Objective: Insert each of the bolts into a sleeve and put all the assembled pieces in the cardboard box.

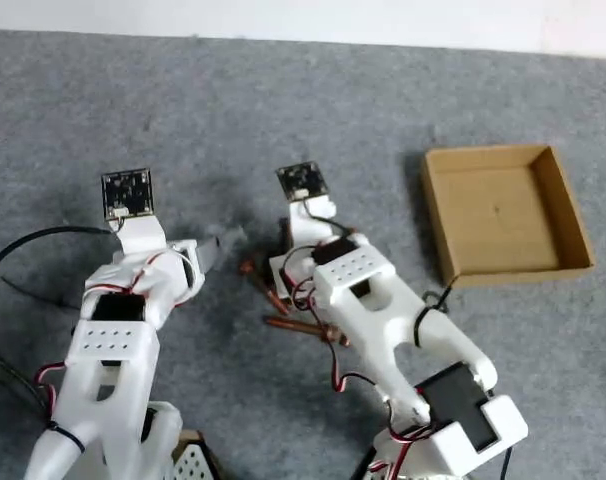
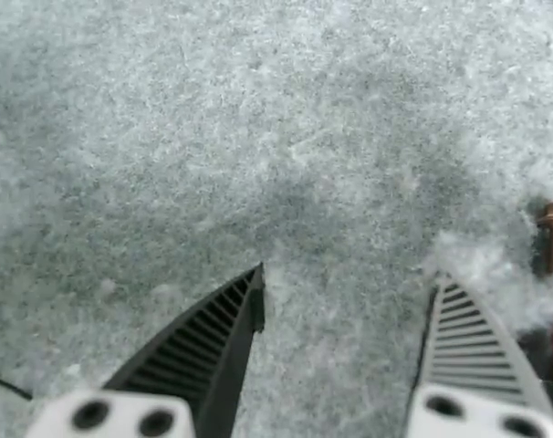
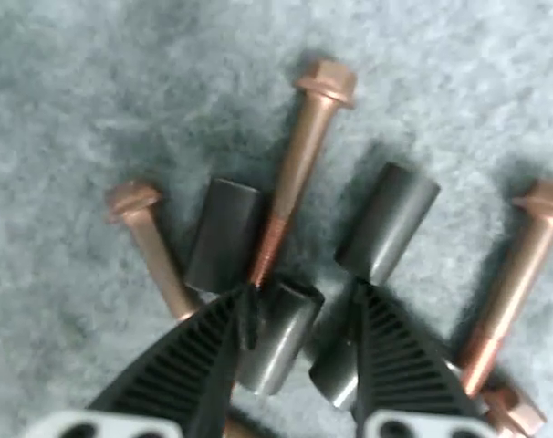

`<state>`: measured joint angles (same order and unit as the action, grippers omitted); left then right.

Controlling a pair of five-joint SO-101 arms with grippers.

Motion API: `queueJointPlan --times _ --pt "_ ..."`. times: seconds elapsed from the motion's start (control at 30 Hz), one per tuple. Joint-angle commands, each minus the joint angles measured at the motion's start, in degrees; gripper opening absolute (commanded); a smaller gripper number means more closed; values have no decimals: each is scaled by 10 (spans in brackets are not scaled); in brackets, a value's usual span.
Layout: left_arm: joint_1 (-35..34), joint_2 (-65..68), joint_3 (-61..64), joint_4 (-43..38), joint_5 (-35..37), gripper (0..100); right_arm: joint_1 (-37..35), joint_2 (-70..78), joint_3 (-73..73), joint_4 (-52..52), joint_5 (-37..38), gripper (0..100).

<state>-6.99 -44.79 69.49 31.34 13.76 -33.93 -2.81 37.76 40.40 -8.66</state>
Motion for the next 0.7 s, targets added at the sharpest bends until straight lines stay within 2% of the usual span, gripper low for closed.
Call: queueJointPlan --times 0.0,0.33,0.67 --pt "-19 1 -7 -8 5 267 21 0 7 -2 -6 159" --pt "-19 0 -7 -8 5 267 23 0 22 -1 -4 159" --pt "-15 0 -7 -8 5 267 79 -1 21 -1 -5 162"
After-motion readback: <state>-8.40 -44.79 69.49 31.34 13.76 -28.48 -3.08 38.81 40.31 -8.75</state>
